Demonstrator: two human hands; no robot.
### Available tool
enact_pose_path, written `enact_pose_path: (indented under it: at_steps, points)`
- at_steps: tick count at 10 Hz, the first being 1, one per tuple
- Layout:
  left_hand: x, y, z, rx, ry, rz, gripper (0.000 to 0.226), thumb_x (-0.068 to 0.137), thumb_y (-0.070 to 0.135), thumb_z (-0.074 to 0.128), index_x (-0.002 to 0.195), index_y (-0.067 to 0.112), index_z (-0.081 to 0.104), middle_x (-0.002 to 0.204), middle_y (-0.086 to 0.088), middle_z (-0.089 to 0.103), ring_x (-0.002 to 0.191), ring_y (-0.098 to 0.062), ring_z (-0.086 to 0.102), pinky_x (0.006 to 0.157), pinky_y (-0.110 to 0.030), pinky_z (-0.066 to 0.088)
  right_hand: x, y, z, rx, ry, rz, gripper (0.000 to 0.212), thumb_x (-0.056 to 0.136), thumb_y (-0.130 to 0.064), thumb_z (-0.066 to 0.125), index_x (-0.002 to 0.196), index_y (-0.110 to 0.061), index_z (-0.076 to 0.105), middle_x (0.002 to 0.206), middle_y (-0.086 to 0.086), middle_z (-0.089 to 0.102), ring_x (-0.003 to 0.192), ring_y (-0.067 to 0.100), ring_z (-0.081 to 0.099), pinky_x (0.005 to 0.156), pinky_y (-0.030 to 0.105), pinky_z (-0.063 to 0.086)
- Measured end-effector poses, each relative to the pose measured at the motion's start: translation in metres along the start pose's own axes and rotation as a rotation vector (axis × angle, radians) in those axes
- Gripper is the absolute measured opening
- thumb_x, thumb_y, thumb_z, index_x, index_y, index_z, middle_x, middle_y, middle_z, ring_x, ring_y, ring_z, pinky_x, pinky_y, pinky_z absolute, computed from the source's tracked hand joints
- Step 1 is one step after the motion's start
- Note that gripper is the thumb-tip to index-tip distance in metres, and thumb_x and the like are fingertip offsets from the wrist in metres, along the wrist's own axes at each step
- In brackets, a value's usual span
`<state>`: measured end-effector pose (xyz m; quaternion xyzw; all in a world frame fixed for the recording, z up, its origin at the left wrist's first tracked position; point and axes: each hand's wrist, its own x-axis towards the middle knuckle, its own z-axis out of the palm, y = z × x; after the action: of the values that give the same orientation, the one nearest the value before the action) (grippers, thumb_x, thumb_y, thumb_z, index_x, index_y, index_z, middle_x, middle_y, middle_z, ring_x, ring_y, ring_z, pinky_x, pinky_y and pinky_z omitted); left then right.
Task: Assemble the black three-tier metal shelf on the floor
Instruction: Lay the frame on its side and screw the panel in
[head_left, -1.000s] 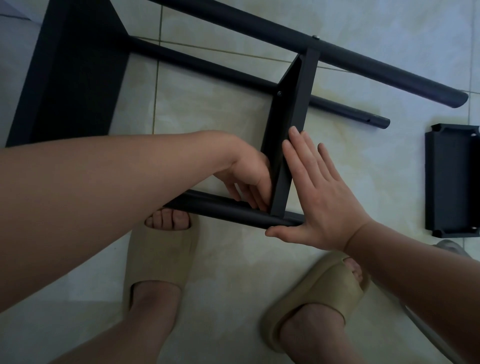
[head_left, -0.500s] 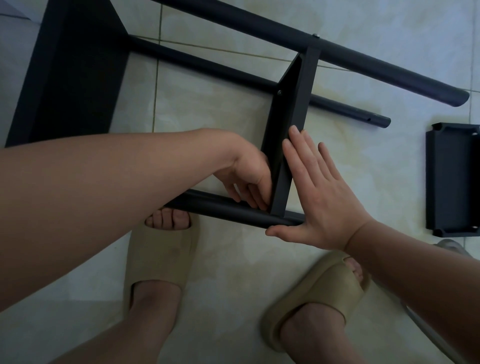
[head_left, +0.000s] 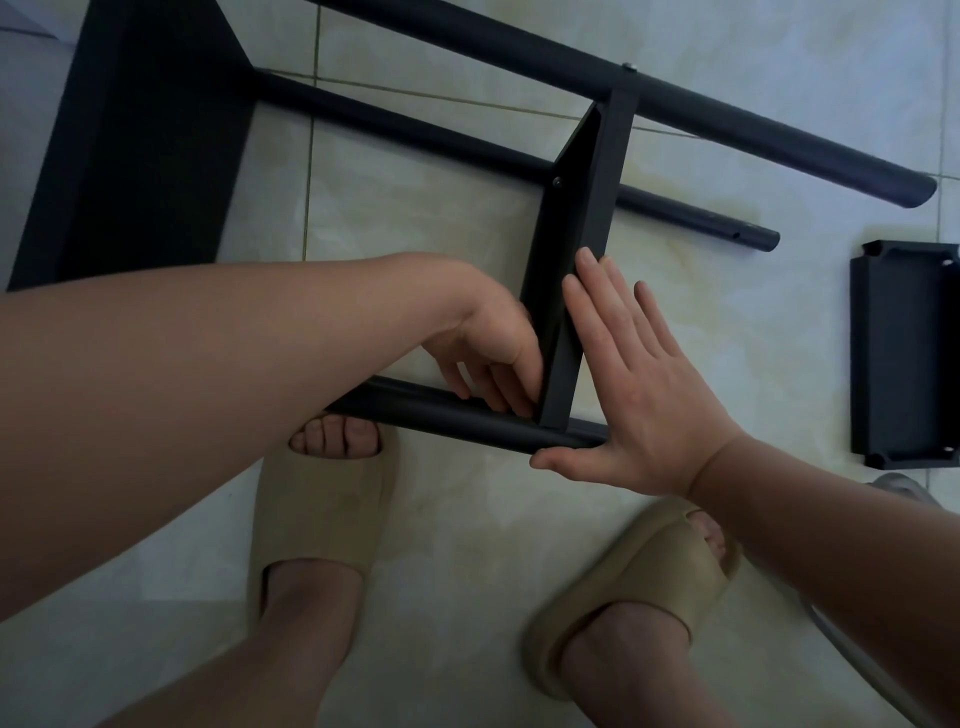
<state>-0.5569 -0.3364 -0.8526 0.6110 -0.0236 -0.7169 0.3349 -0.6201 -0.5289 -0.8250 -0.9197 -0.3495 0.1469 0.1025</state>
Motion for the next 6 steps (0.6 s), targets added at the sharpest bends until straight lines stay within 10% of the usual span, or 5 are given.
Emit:
enact_pose_path:
  at_steps: [4,6]
  points:
    - [0.0004,-0.0004,0.0005,-0.05,-0.011,0.024,0.028,0.092,0.01,0.064,0.118,0.013,0.071,0.113,-0.002,0.075,0.11,-0.015,0.067,0.11,-0.043,0.043,0.0002,-0.0006,-0.0014,0.001,-0.027,0.015,0.126,0.078,-0.085,0.05,0.16,0.001,0.008,0.169,0.018,-0.001,0.157,0.033,-0.003,0.125,0.059,0.011]
    - [0.0,0.002,0.0014,0.006,0.018,-0.008,0.009,0.093,0.02,0.066,0.099,0.023,0.072,0.09,0.008,0.078,0.103,-0.011,0.068,0.106,-0.04,0.045,0.0007,-0.0014,-0.0023,0.005,-0.028,0.014,0.126,0.078,-0.085,0.049,0.16,0.002,0.008,0.169,0.017,-0.002,0.157,0.033,-0.004,0.125,0.059,0.01]
